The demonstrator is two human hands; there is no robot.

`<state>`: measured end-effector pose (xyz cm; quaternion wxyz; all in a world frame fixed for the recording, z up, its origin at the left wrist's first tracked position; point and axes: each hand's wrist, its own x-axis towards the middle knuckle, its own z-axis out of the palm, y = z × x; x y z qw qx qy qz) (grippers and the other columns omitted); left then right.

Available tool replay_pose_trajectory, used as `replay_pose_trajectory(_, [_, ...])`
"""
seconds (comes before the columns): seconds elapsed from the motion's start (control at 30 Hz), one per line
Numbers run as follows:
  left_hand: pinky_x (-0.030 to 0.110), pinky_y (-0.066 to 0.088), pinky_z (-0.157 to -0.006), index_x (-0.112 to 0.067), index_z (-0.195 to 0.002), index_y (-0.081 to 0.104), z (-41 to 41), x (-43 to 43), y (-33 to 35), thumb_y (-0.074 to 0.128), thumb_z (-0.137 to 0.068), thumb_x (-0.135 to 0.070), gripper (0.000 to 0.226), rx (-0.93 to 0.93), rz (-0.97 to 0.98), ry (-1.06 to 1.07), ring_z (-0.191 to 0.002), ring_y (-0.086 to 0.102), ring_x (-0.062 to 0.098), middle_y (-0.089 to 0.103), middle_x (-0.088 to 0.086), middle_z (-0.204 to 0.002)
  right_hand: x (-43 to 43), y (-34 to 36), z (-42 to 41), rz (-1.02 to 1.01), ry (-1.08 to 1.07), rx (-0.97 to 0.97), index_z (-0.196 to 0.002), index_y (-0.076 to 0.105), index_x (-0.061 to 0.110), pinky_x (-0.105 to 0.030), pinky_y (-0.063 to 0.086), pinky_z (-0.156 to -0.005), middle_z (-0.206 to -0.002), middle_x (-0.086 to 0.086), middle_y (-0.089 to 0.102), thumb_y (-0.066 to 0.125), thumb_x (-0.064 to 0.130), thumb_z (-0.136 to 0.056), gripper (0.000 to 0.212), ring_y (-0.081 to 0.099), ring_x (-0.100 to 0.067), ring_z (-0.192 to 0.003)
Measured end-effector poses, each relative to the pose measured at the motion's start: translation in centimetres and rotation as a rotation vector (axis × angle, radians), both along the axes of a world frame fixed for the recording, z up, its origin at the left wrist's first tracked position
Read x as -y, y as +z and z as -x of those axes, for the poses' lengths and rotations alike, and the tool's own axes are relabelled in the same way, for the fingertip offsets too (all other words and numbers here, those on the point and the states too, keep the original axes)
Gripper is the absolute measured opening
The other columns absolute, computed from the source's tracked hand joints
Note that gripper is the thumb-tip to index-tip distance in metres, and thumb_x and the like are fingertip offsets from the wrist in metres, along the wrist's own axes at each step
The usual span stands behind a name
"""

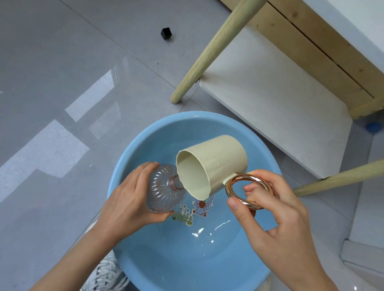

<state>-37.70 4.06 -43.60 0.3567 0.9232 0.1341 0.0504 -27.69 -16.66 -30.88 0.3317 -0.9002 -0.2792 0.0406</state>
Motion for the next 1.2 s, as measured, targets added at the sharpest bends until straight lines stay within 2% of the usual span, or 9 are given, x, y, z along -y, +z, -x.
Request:
replay_pose_trajectory(0.27, [0.021,0.036,-0.090,-0.012,-0.130,0.039,0.03,0.02,-0.14,0.088,-0.048,-0.046,0.101,-0.007,-0.012,0.004,-0.115,0.045,0.015,0.054,0.005,-0.128,-0.05,0.28,0.09,0.015,0.015,0.022,-0.058,0.057,0.007,-0.013,0.039,-0.080,-0.103,0.002,0.055,0.060,0.042,-0.085,0.044,0.058,-0.005,-0.083])
replay_pose_trajectory(0.4, [0.025,0.044,-0.088,-0.014,-0.131,0.040,0.07,0.02,-0.16,0.087,-0.049,-0.049,0.101,-0.016,-0.029,0.010,-0.116,0.046,0.014,0.053,0.002,-0.129,-0.13,0.30,0.05,0.013,0.025,0.030,-0.057,0.056,0.009,-0.013,0.039,-0.080,-0.103,0.000,0.054,0.061,0.041,-0.085,0.043,0.057,-0.004,-0.085])
replay_pose_trajectory(0.5, [0.020,0.037,-0.088,-0.014,-0.130,0.039,0.04,0.00,-0.13,0.088,-0.049,-0.047,0.101,-0.009,-0.014,0.001,-0.115,0.045,0.014,0.053,0.002,-0.128,-0.20,0.32,0.08,0.015,0.030,0.042,-0.056,0.056,0.009,-0.013,0.039,-0.080,-0.103,-0.001,0.054,0.061,0.040,-0.085,0.043,0.057,-0.004,-0.084])
replay_pose_trajectory(0.63, [0.021,0.033,-0.091,-0.013,-0.130,0.039,0.03,0.02,-0.14,0.087,-0.048,-0.047,0.100,-0.006,-0.008,-0.002,-0.114,0.044,0.015,0.053,0.003,-0.127,-0.18,0.37,0.16,0.024,0.034,0.052,-0.057,0.056,0.011,-0.013,0.039,-0.082,-0.105,-0.003,0.054,0.062,0.040,-0.085,0.041,0.056,-0.004,-0.087])
replay_pose_trajectory(0.97, [0.022,0.042,-0.086,-0.014,-0.129,0.039,0.04,0.02,0.02,0.085,-0.049,-0.050,0.099,-0.012,-0.036,0.005,-0.114,0.045,0.013,0.054,0.002,-0.127,-0.27,0.46,0.20,0.040,0.053,0.086,-0.057,0.055,0.011,-0.013,0.038,-0.082,-0.105,-0.004,0.054,0.062,0.038,-0.085,0.040,0.055,-0.006,-0.087])
replay_pose_trajectory(1.1, [0.021,0.034,-0.090,-0.012,-0.129,0.039,0.03,0.01,-0.12,0.085,-0.049,-0.048,0.099,-0.004,-0.015,-0.005,-0.114,0.044,0.014,0.054,0.005,-0.127,-0.36,0.55,0.23,0.046,0.062,0.104,-0.057,0.053,0.010,-0.014,0.039,-0.081,-0.105,-0.006,0.053,0.062,0.038,-0.086,0.040,0.055,-0.010,-0.084])
replay_pose_trajectory(1.2, [0.021,0.039,-0.087,-0.013,-0.130,0.039,-0.02,0.02,-0.15,0.086,-0.050,-0.049,0.100,-0.012,-0.029,-0.006,-0.114,0.045,0.014,0.054,0.003,-0.127,-0.48,0.59,0.26,0.052,0.069,0.119,-0.058,0.053,0.010,-0.015,0.039,-0.080,-0.104,-0.007,0.053,0.061,0.038,-0.086,0.041,0.054,-0.011,-0.083])
